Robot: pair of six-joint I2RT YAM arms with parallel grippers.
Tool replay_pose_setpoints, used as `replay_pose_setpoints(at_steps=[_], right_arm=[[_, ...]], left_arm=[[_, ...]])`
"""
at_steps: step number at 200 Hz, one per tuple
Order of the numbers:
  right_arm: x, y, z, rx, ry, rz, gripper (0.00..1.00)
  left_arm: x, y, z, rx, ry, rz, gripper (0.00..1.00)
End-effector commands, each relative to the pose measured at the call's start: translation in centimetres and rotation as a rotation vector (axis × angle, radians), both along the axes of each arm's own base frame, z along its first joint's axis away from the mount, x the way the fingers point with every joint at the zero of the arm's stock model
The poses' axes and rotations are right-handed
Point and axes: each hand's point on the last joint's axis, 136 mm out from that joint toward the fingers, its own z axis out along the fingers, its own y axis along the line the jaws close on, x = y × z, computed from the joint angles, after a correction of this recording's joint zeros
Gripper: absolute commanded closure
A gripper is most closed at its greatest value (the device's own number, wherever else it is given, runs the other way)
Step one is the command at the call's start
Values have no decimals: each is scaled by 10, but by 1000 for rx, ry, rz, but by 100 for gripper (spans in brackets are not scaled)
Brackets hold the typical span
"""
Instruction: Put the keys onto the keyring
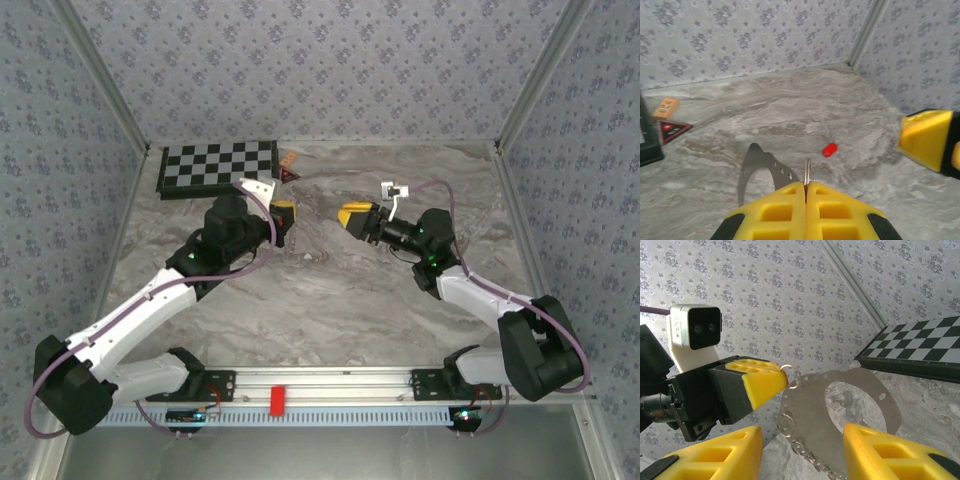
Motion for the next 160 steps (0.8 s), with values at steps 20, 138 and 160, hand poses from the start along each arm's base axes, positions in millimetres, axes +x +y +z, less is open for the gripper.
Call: replay_pose_setpoints(at_steps=[20,138,160], right_arm=[[-2,3,18,6,-63,-7,53],[-11,3,19,-13,-84,-12,54],[-12,2,18,-17,-84,-15,54]], left_arm=[[4,12,26,58,-119,84,100],[-25,-9,75,-344,114,-267,100],[-24,-10,81,-398,158,-295,100]])
